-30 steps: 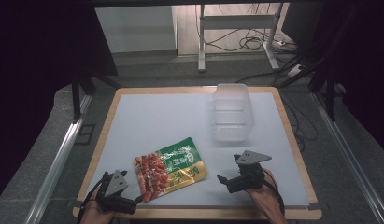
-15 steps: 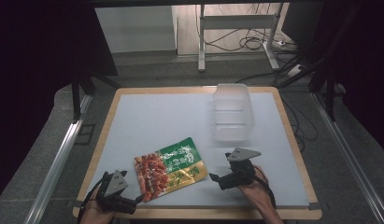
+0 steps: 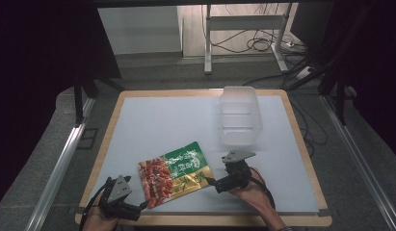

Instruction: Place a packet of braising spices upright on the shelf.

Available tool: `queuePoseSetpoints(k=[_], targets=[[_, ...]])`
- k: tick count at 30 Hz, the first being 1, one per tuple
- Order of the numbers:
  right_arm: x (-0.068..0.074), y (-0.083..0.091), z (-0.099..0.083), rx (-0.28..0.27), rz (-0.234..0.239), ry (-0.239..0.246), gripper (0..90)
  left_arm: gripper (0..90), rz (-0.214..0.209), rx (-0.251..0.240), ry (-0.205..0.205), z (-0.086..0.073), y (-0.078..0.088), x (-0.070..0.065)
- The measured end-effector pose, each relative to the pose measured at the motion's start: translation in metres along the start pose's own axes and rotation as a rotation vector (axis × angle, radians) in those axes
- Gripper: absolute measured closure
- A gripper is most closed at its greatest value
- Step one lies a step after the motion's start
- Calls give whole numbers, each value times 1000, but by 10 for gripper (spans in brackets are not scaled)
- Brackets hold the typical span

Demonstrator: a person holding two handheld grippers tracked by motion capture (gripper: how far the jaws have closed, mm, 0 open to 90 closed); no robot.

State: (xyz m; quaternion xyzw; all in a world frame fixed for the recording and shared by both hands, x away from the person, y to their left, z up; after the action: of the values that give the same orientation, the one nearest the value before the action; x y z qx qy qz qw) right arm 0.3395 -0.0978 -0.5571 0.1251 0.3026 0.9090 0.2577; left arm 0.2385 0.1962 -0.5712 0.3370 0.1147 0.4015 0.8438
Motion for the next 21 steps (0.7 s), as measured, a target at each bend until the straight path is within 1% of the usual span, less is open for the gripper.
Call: queuePoseSetpoints(k=[3, 5, 9, 10, 11, 13, 14, 15, 18, 19, 21], targets=[[1, -7, 1, 19, 15, -6, 1, 0, 0, 0, 0, 0, 0, 0], [1, -12, 1, 29, 17, 5, 1, 0, -1, 1, 1, 0, 0, 0], [2, -22, 3, 61, 30, 12, 20, 0, -2, 2, -1, 0, 0, 0], [2, -22, 3, 61, 30, 12, 20, 0, -2, 2, -1, 0, 0, 0], [2, -24, 3, 68, 25, 15, 28, 0, -2, 2, -1, 0, 0, 0], [2, -31, 4, 88, 36, 13, 57, 0, -2, 3, -1, 0, 0, 0], [2, -31, 4, 88, 36, 13, 57, 0, -2, 3, -1, 0, 0, 0], [2, -34, 5, 98, 36, 13, 84, 0, -3, 4, -3, 0, 0, 0], [2, -36, 6, 108, 41, 11, 96, 0, -2, 4, -2, 0, 0, 0], [2, -40, 6, 121, 39, 18, 121, 0, -3, 3, -3, 0, 0, 0], [3, -44, 7, 125, 53, 16, 151, 0, -1, 3, -1, 0, 0, 0]])
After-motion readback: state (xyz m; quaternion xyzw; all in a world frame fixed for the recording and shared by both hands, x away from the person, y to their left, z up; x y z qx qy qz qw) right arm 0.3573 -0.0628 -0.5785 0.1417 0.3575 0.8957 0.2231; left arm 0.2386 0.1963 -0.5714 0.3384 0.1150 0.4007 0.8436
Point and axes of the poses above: each handheld gripper's, and its own axes: y roughly backward along the jaws, z roughly out of its top, x roughly to its left, the point moved 7 cm from there along -y, roughly forward along the jaws, and after that the axes turned 1 degree about y, right-handed, at the moved point
